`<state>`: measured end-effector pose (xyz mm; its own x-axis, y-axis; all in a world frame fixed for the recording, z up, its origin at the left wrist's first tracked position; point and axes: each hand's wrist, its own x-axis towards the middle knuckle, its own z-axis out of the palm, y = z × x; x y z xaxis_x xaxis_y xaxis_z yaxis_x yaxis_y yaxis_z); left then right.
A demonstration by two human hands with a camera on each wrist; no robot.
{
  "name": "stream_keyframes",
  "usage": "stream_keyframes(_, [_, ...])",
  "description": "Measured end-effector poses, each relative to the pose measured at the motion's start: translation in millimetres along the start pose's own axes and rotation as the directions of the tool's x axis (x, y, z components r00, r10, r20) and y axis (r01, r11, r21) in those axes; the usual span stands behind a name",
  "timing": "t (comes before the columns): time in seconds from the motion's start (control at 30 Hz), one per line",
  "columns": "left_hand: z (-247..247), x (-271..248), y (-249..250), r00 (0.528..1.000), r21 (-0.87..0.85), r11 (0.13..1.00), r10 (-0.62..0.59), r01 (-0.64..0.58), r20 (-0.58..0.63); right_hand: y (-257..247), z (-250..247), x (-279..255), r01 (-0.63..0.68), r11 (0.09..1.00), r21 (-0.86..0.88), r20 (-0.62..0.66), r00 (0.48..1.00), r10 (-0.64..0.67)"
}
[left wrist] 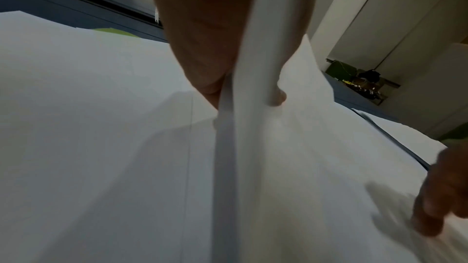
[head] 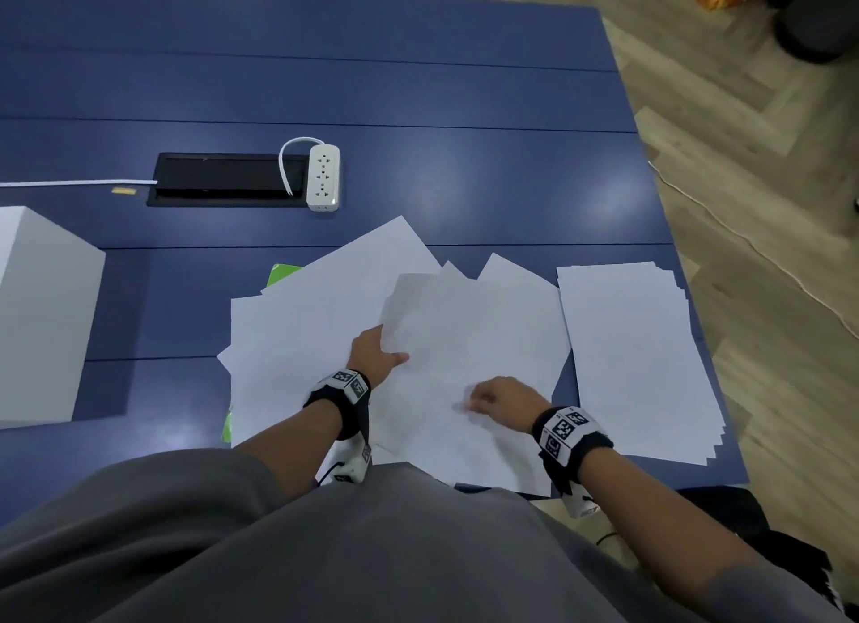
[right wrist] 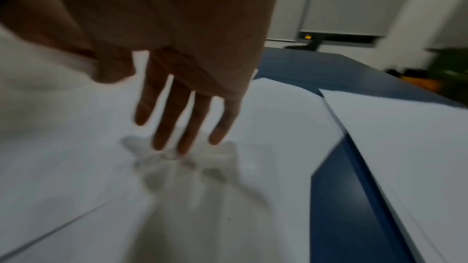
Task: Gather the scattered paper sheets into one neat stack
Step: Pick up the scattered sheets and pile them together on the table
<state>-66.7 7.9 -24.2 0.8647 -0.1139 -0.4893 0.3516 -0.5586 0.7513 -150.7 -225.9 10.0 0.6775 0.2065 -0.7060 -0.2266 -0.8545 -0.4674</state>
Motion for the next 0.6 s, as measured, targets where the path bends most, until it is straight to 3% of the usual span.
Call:
stream_keyframes(0.07, [-2,1,-2,1.0,-0.058,0.998,-0.01,0.01,-0.011,15,-4,3,-0.148,0.985,0.089,-0.214,0.963,0.164])
stream_keyframes(0.1, [-2,2,-3,1.0,-0.105,0.994,-0.025,0.024,-0.01,23,-6,4,-0.183,0.959,0.214,-0.295,0.924,0.243])
stream_keyframes(0.2, [0,0,0,0.997,-0.281,0.957,-0.066,0.072,0.029,42,-13,6,-0.062,0.758,0.65,-0.382,0.835,0.396])
stream_keyframes(0.27, [2,-3,5,0.994,-0.379,0.92,-0.074,0.099,0.079,51,-18,8,0.031,0.62,0.784,-0.352,0.844,0.404])
stream_keyframes(0.37, [10,-5,12,0.985,-0.416,0.901,-0.063,0.126,0.162,56,-25,8,0.149,0.523,0.839,-0.355,0.879,0.319])
stream_keyframes(0.5, [21,-3,18,0.969,-0.357,0.918,-0.092,0.171,0.228,56,-40,6,0.233,0.521,0.821,-0.443,0.836,0.324])
stream_keyframes(0.6, [29,-1,25,0.948,-0.34,0.922,-0.079,0.187,0.307,63,-49,7,0.209,0.508,0.835,-0.429,0.826,0.365])
